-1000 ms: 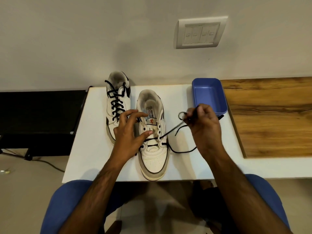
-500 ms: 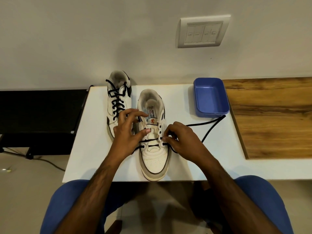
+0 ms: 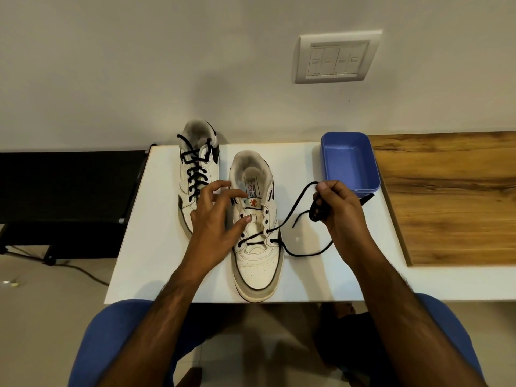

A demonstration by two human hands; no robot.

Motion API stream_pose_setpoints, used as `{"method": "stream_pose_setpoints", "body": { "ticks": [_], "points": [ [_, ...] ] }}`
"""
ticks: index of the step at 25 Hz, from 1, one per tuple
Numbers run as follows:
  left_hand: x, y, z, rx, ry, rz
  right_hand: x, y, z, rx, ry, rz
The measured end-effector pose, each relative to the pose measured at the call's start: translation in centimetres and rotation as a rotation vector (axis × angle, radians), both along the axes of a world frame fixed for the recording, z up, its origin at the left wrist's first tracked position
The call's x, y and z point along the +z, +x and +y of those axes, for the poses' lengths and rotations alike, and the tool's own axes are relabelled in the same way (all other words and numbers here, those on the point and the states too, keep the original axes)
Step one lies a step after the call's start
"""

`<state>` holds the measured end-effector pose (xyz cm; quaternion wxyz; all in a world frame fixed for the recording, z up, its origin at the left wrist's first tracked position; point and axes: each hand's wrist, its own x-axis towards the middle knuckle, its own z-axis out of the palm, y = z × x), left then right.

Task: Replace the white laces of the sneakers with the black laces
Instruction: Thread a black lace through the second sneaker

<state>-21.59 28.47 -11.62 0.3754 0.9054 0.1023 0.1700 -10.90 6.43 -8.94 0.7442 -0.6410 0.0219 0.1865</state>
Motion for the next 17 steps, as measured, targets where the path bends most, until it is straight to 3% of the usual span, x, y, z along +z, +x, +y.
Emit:
{"method": "stream_pose_setpoints", "body": {
  "ticks": [3,8,9,13,15,17],
  "points": [
    [0.5,-0.4,-1.3,-0.089,0.332,-0.054,0.3,0.9,-0.1,0.035,-0.044,-0.005],
    [-0.6,-0.9,-4.5,-0.343,0.732,0.016,-0.2,2.7,0.3,0.041,0.231,0.131],
    [-0.8,-0.9,-4.7,-0.338,0.73,0.045,-0.8,2.8,0.3,0.091,0.149,0.068],
    [-0.6,-0.8,-4.9,-0.276,0.594,0.076,-1.4,3.2,-0.4,0.278,-0.488,-0.387],
    [-0.5,-0.7,-4.8,-0.237,0.443,0.064,-1.4,3.0,-0.7,0.296,-0.645,-0.549],
    [-0.3,-0.5,-4.7,-0.168,0.3,0.057,-0.7,1.9,-0.9,0.467,-0.731,-0.594]
  ]
}}
